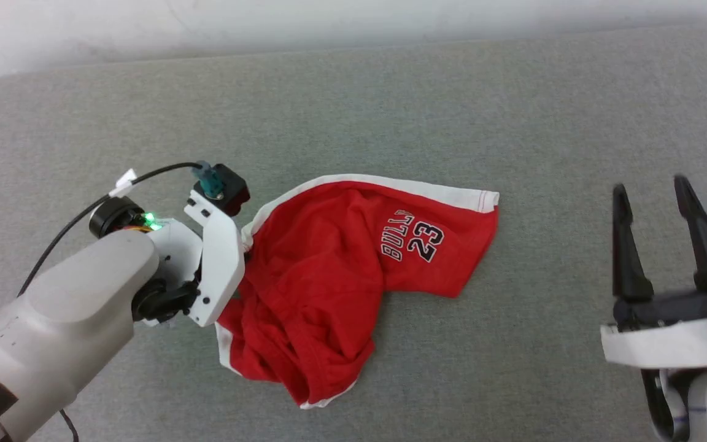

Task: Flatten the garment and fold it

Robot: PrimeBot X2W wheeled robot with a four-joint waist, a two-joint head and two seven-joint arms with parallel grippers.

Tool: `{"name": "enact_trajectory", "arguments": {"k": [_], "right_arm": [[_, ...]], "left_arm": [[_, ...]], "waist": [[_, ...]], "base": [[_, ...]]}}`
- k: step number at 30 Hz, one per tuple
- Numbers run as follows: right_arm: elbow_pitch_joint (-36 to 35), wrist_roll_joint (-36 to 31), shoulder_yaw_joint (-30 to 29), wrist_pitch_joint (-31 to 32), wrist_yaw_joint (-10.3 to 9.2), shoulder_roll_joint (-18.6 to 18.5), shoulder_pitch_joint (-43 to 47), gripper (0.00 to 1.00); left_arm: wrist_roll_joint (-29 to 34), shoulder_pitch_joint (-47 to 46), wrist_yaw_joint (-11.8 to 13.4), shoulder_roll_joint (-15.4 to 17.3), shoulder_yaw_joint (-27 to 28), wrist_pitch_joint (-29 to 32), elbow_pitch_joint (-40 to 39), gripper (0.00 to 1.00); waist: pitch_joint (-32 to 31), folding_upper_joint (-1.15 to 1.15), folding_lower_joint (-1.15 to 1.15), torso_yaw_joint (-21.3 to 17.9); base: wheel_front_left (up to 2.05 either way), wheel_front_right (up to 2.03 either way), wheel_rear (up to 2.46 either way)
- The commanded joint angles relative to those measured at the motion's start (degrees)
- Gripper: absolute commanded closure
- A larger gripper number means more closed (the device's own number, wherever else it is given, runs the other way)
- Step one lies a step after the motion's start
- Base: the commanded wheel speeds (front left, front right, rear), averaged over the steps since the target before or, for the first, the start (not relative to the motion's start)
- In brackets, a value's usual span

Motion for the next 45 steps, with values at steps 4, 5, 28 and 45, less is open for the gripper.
{"name": "enact_trajectory", "arguments": {"k": [4, 5, 28, 45], "right_arm": [[0.68, -2.60, 1.61, -0.27, -0.12, -3.57, -5.68, 0.00], [1.34, -2.52, 2.36, -0.27, -0.12, -5.29, -7.19, 0.00], [23.10, 48.05, 65.00, 53.98, -0.12, -38.86, -54.82, 0.00], [35.63, 53.81, 77.58, 44.04, -0.12, -33.79, -56.74, 1.00]], "left_arm": [[-1.20, -1.15, -0.36, 1.46, -0.19, -3.75, -1.48, 1.00], [-1.44, -1.29, -0.36, 1.75, -0.18, -4.38, -1.70, 1.00], [1.08, -6.96, -0.37, -2.21, -0.73, -9.05, -3.39, 1.00], [1.11, -7.54, -0.37, -2.35, -0.91, -10.50, -2.67, 1.00]], "waist": [[-1.45, 0.00, 0.00, 2.18], [-1.59, 0.00, 0.00, 2.48], [5.52, 0.00, 0.00, 9.07], [7.06, 0.00, 0.00, 8.57]], "base": [[0.00, 0.00, 0.00], [0.00, 0.00, 0.00], [0.00, 0.00, 0.00], [0.00, 0.00, 0.00]]}}
